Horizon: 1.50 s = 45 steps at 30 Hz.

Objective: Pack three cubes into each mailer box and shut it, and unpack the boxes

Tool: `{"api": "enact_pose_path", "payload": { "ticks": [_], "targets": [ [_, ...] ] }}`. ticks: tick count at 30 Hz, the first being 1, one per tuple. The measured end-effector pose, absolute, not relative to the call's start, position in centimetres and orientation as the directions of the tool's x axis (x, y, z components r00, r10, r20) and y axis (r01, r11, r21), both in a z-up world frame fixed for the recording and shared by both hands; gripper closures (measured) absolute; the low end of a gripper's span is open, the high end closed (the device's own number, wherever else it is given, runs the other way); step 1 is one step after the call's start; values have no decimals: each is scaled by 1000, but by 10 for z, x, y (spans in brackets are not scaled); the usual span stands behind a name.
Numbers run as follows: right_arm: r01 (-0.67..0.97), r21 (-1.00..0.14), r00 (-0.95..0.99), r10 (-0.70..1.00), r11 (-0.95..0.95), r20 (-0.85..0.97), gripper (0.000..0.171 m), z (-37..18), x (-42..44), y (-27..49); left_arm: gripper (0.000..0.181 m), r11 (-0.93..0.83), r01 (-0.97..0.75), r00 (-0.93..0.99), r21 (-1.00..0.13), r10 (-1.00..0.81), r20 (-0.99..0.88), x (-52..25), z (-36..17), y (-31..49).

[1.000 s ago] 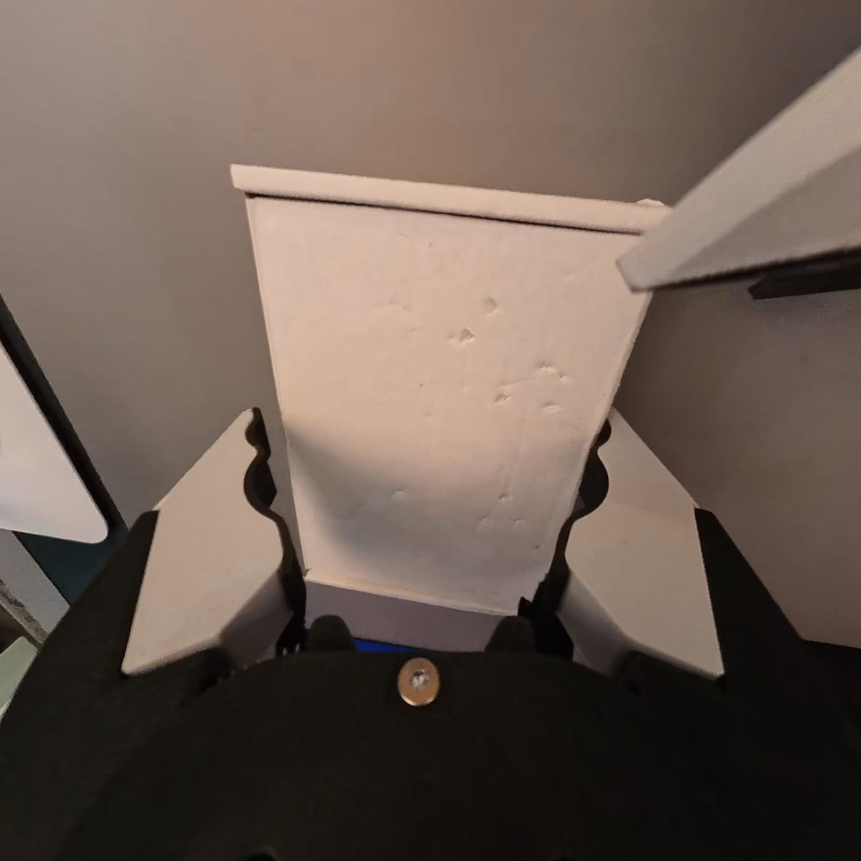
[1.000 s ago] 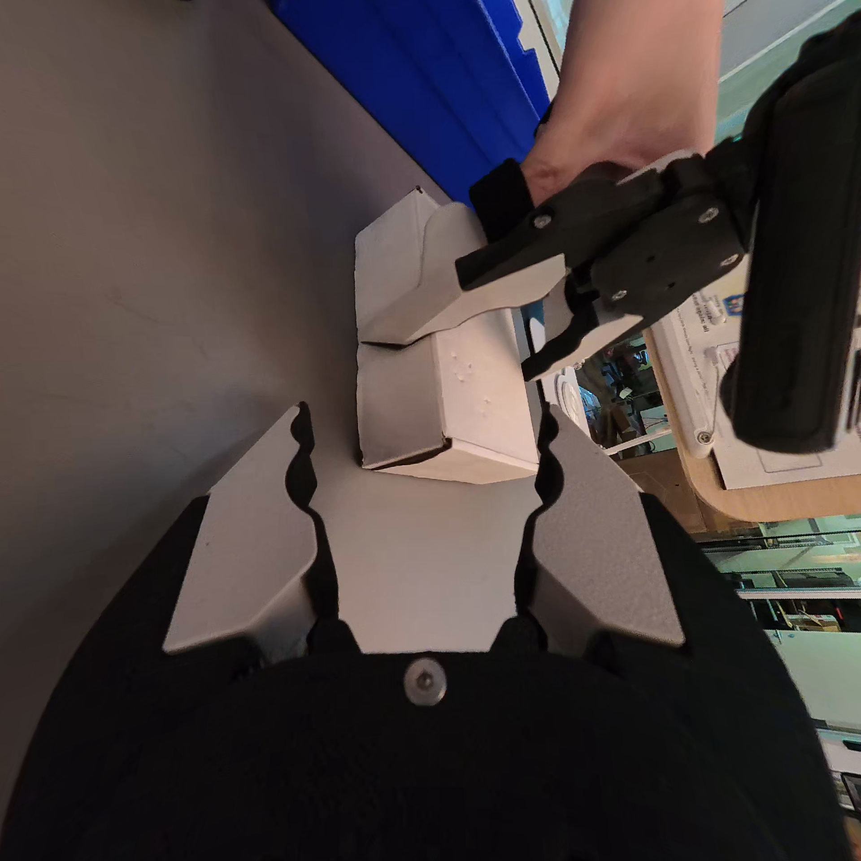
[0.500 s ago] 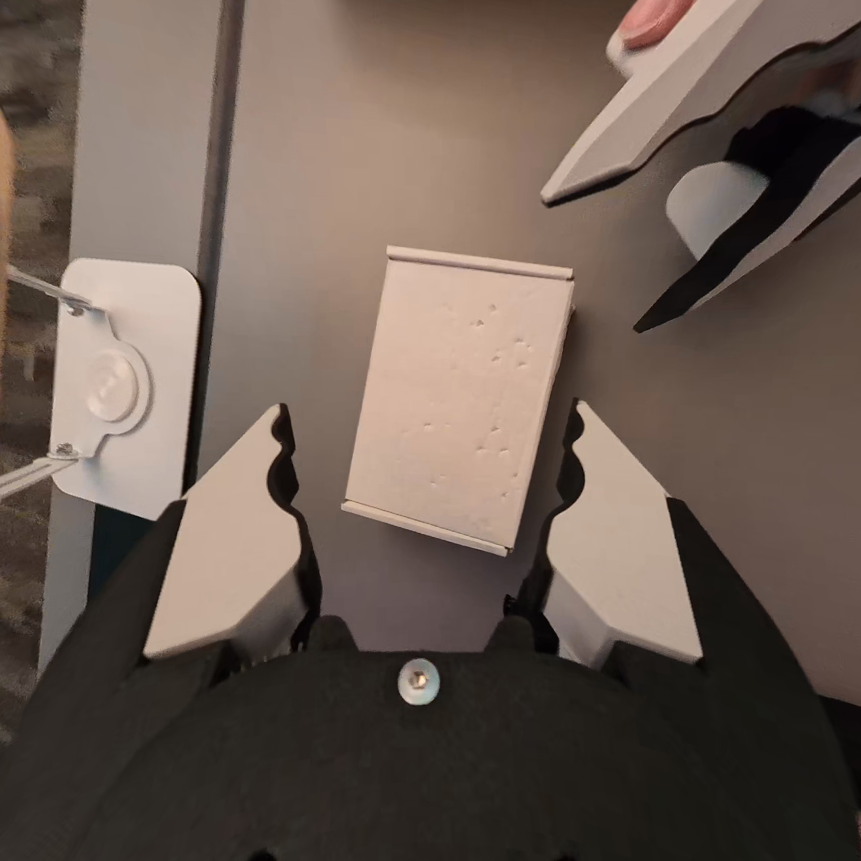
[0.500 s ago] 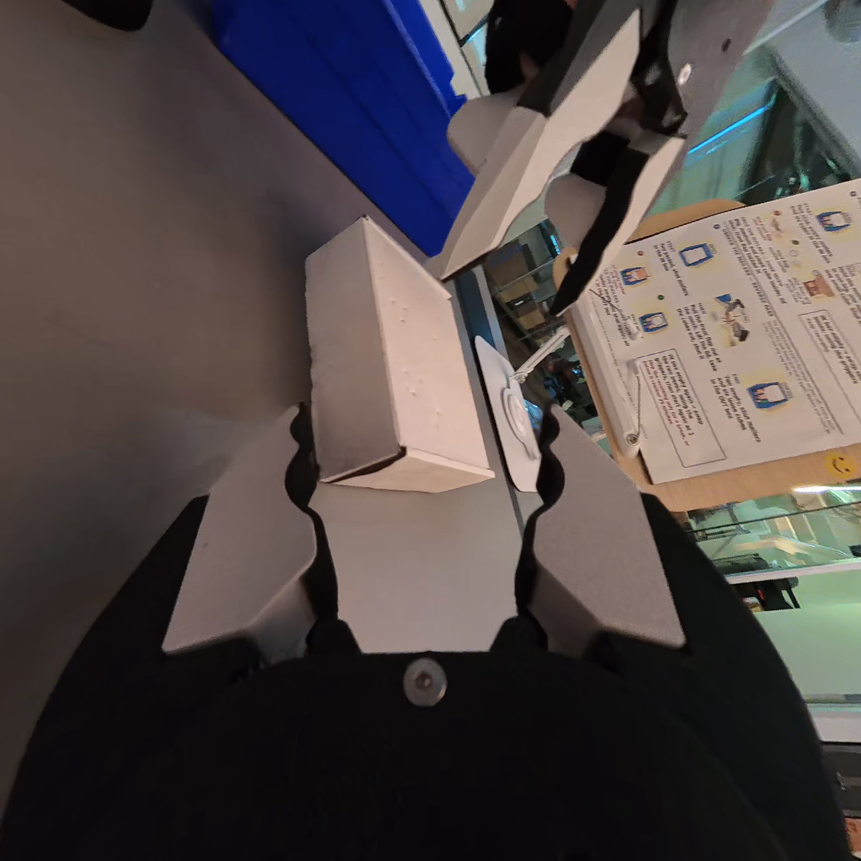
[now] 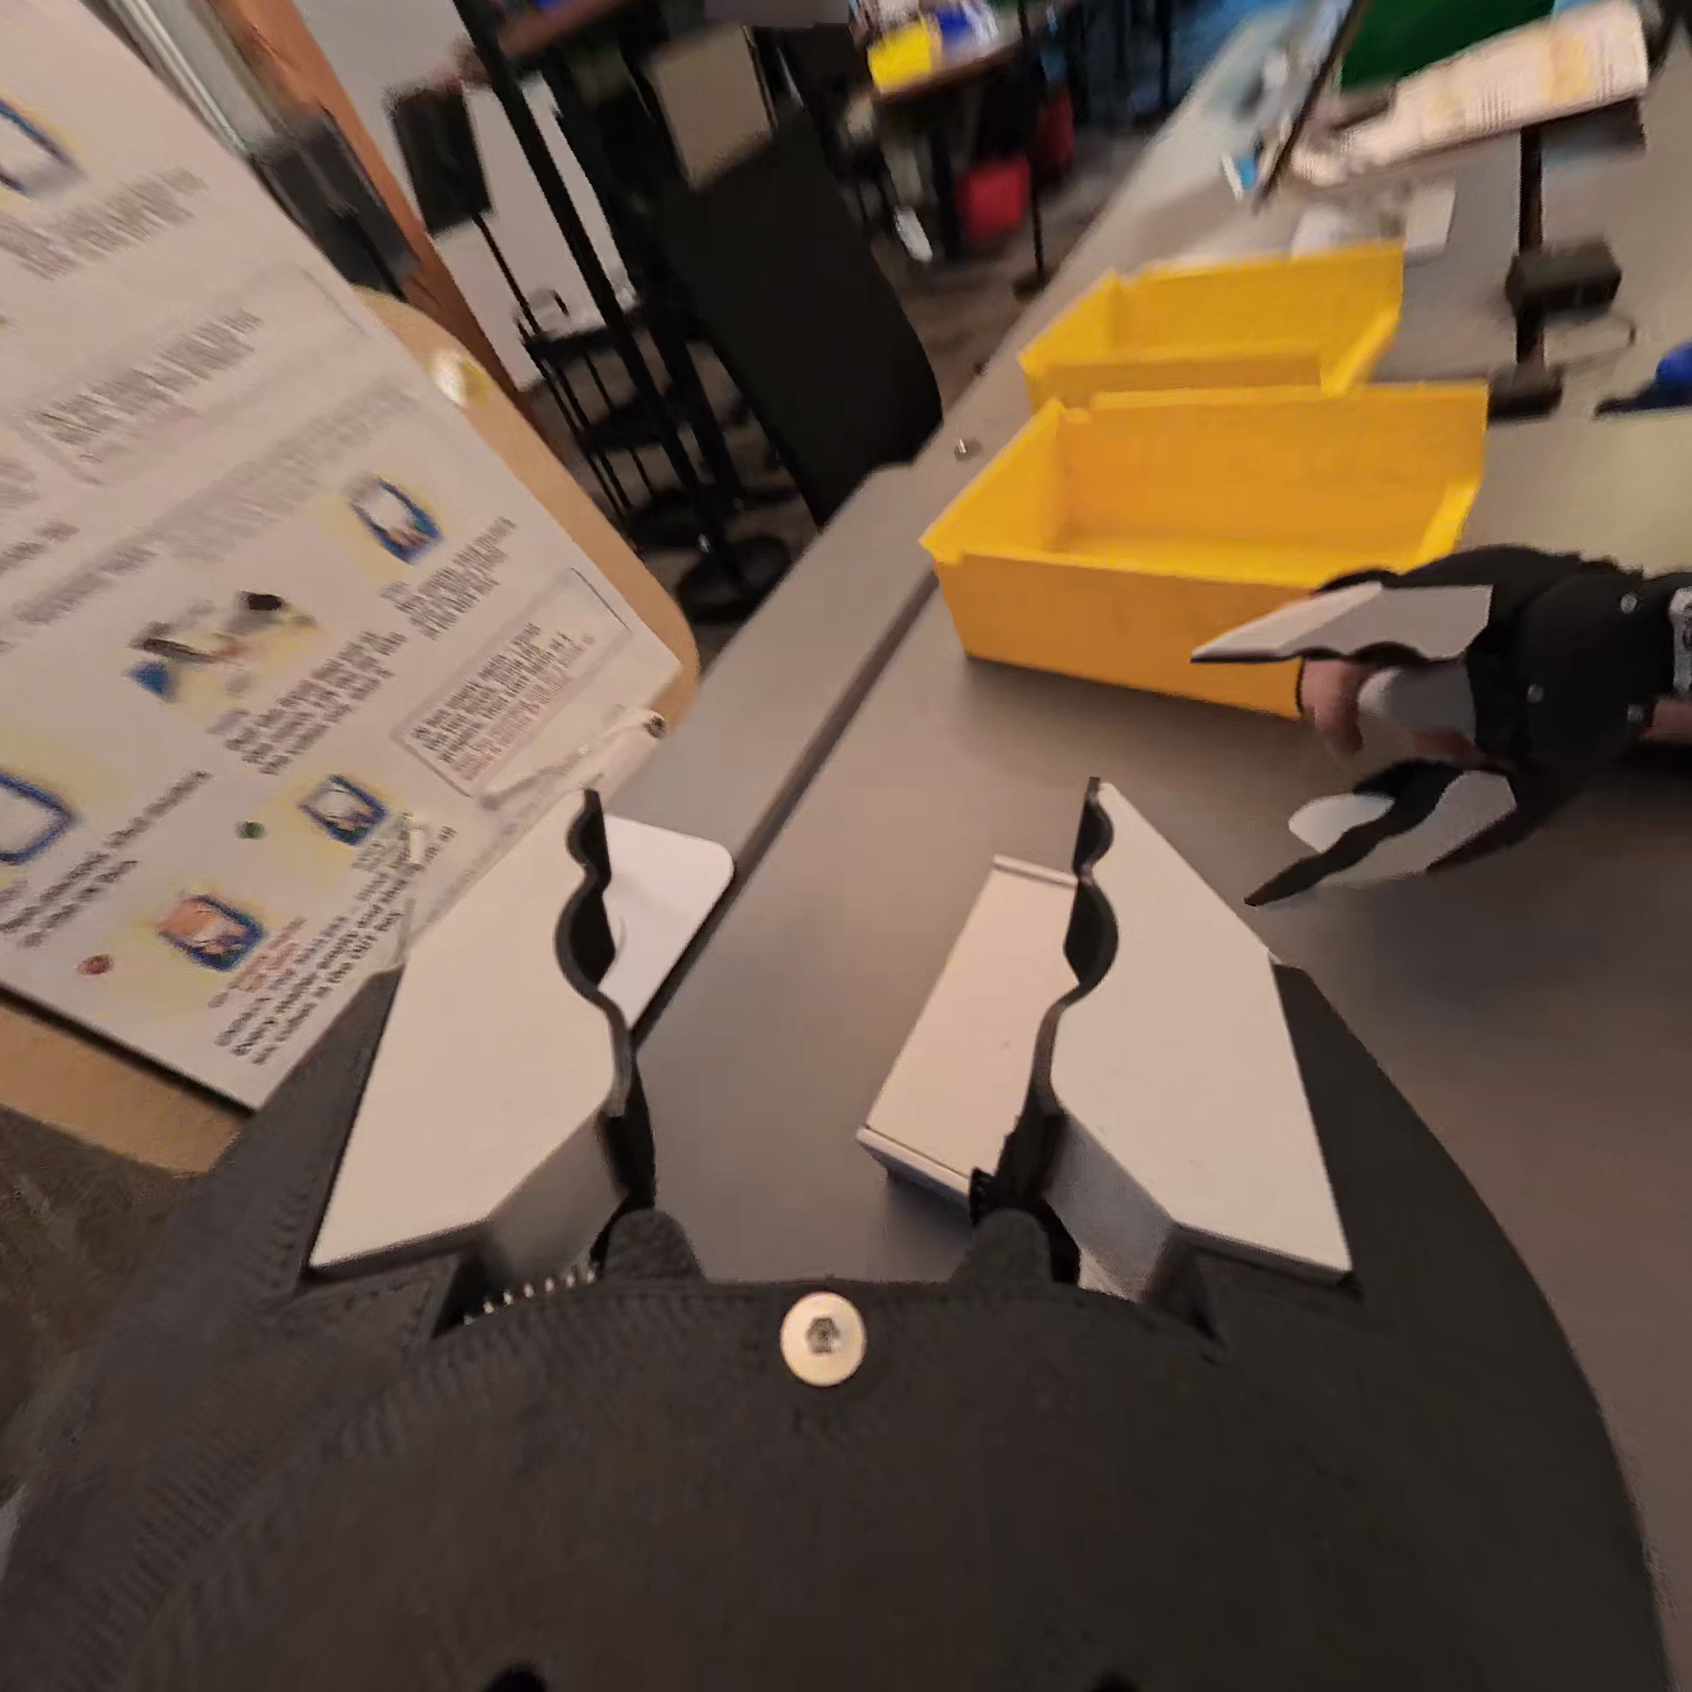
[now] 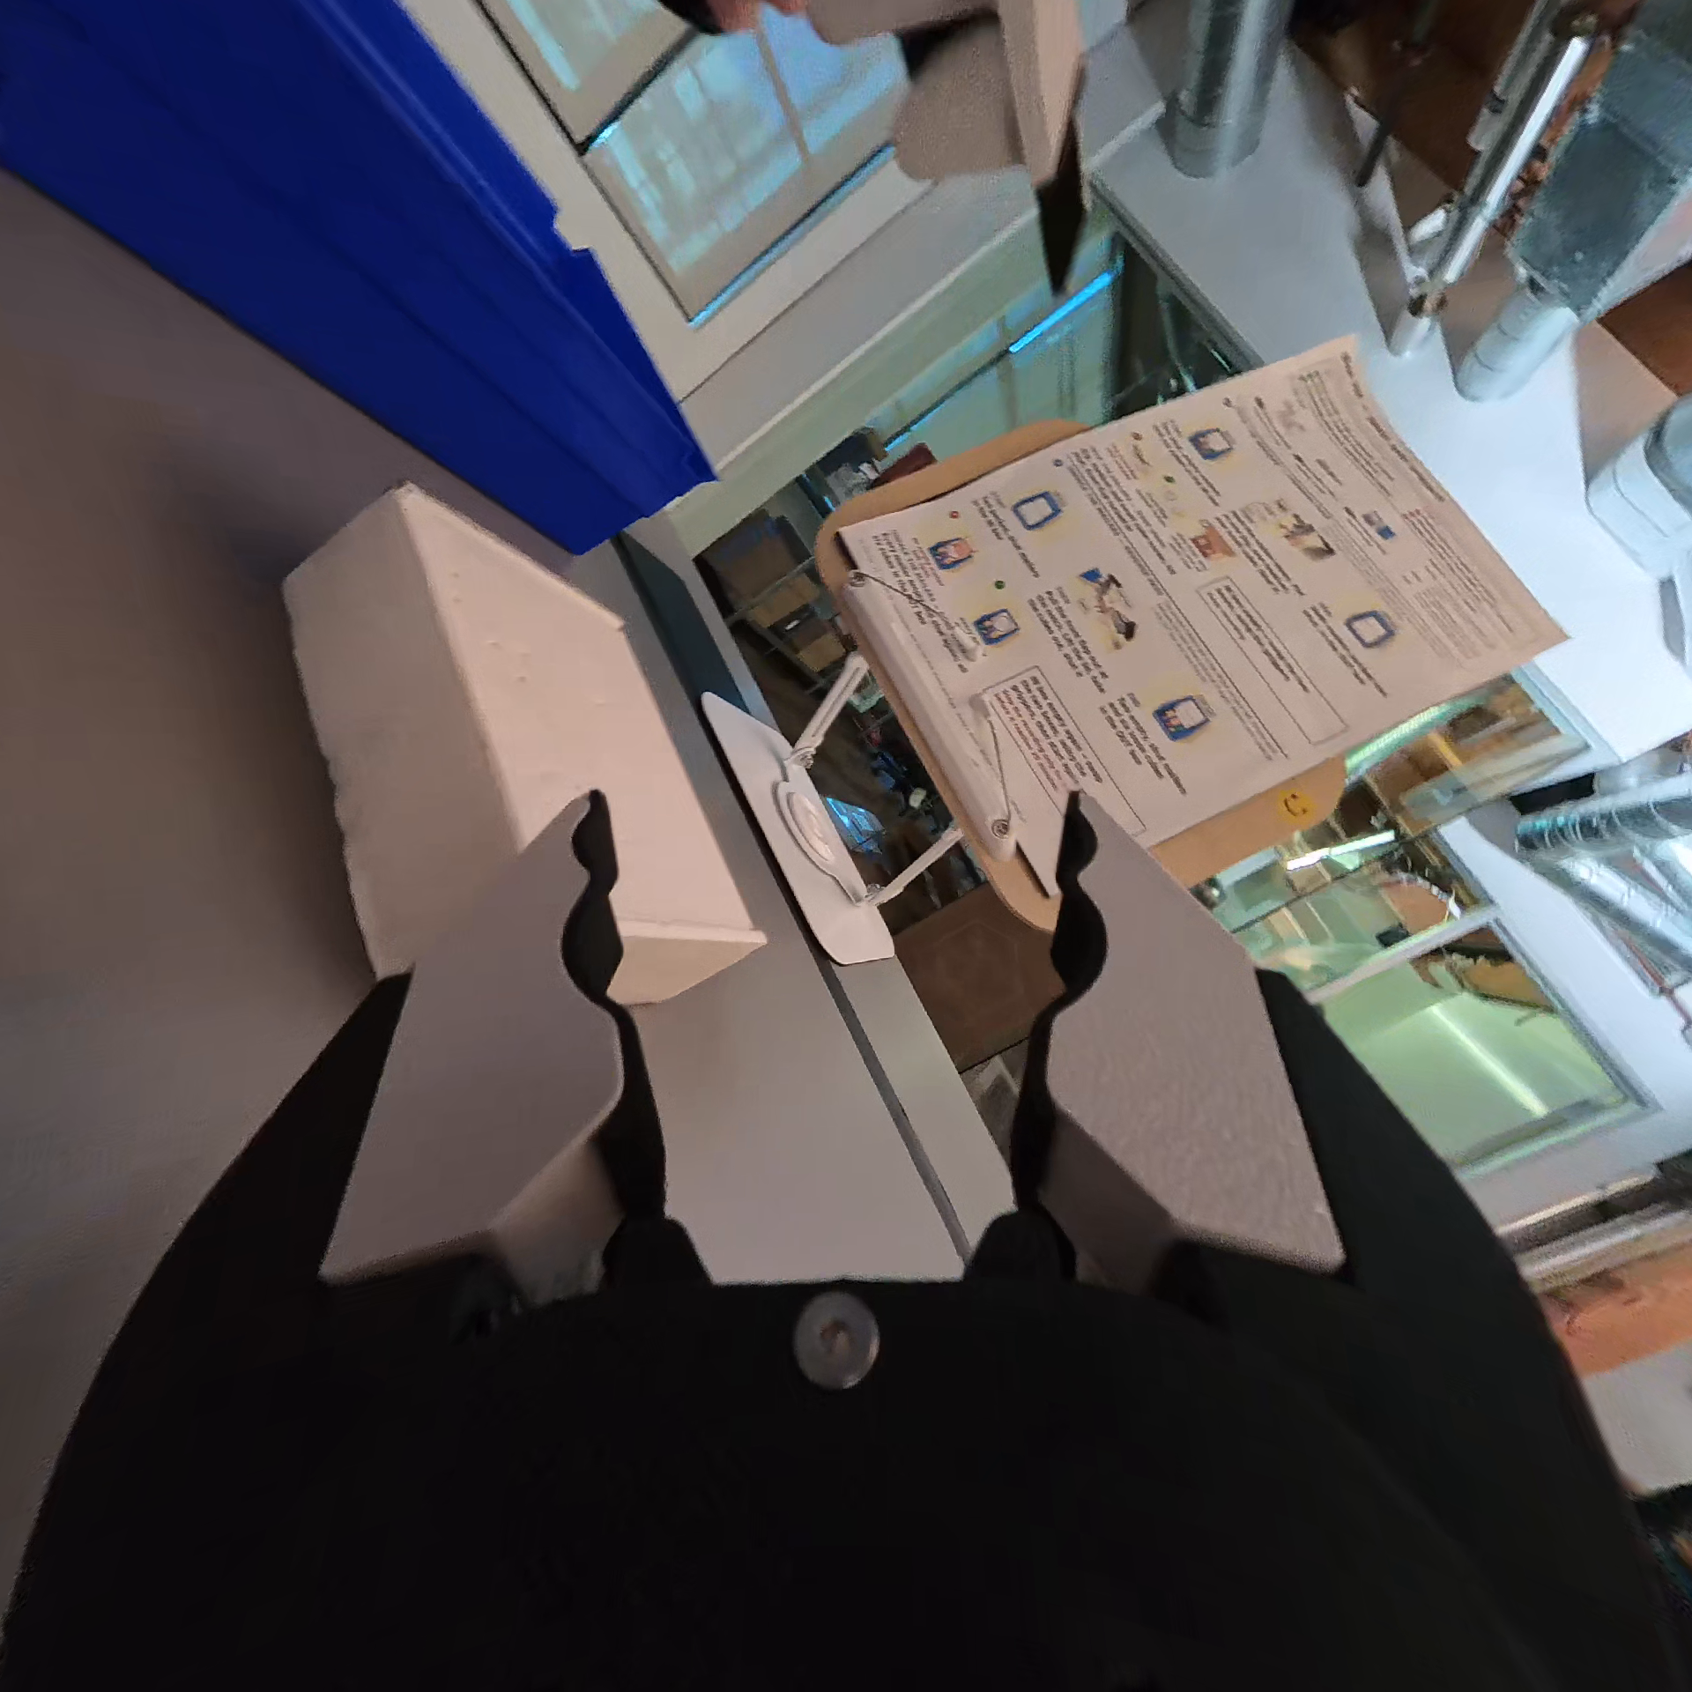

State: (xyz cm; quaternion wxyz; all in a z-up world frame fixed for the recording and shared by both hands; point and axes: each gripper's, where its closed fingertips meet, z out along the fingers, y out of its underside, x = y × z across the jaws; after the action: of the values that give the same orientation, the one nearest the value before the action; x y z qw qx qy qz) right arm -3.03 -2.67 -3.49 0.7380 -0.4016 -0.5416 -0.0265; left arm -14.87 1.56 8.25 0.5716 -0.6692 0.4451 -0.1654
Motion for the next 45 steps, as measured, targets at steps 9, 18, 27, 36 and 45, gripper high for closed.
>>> {"api": "enact_pose_path", "payload": {
  "ticks": [9, 18, 27, 36, 45],
  "targets": [
    [335, -744, 589, 488, 578, 644, 82, 43, -44, -7, 80, 208, -196, 649, -958, -705, -286, -189, 140, 0],
    [327, -715, 604, 445, 618, 661, 81, 86, -57, 20, 109, 241, -444, 552, -863, -685, -475, -172, 113, -9],
    [358, -780, 565, 546, 513, 619, 80, 45, -42, 28, 92, 85, -586, 388, -806, -844, -371, -126, 38, 1],
    [367, -810, 488, 647, 458, 587, 71, -3, -40, 31, 67, 43, -744, 230, -666, -920, -317, -96, -25, -9],
    [283, -852, 276, 813, 441, 513, 60, -42, -61, -13, 62, -40, -825, 211, -563, -947, -241, -94, -79, 3]
  ]
}}
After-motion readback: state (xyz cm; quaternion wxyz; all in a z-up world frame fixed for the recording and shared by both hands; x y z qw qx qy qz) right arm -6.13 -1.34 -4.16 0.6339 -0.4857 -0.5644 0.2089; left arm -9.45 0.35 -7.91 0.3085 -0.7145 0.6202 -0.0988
